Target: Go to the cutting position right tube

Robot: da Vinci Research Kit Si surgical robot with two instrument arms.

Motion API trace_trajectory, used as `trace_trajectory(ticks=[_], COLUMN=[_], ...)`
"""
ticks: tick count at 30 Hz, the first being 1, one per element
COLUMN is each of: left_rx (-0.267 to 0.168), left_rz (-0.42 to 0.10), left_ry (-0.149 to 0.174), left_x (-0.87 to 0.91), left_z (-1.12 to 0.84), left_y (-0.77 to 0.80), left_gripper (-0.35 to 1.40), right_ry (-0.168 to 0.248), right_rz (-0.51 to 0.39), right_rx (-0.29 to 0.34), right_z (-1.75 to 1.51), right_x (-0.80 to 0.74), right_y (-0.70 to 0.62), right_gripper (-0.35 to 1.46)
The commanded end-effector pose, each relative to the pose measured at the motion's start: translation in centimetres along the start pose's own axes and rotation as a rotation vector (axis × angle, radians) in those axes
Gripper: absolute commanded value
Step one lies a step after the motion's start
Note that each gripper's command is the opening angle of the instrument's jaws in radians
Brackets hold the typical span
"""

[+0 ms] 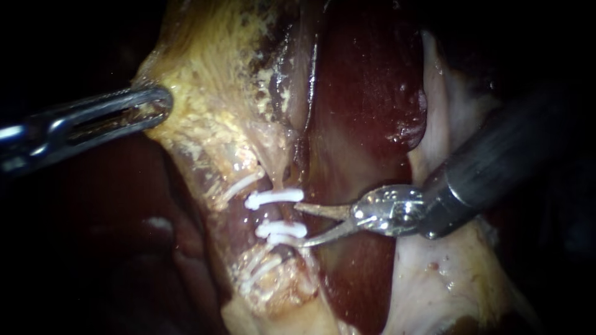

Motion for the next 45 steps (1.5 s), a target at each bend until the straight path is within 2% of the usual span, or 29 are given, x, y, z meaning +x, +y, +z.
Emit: trace_trajectory(ticks=[1,12,21,29,37,45], left_rx=[0.000,-0.002,-0.002,-0.002,-0.002,-0.002], left_rz=[0.000,0.000,0.000,0.000,0.000,0.000], left_ry=[0.000,0.000,-0.001,-0.001,-0.001,-0.001], left_x=[0.00,0.00,0.00,0.00,0.00,0.00], left_z=[0.00,-0.02,-0.02,-0.02,-0.02,-0.02], left_y=[0.00,-0.02,-0.03,-0.03,-0.03,-0.03], left_gripper=[-0.35,-0.35,-0.35,-0.35,-0.35,-0.35], right_ry=[0.000,0.004,0.046,0.057,0.061,0.060], right_rz=[0.000,0.001,-0.035,-0.068,0.000,0.030], right_rx=[0.002,0.009,0.079,0.122,0.115,0.114], right_z=[0.01,0.16,0.25,0.36,0.48,0.50], right_x=[0.01,0.09,0.17,0.26,0.35,0.35], right_y=[0.01,0.09,0.07,0.06,0.09,0.10], right_gripper=[1.41,1.41,1.39,1.30,1.27,1.20])
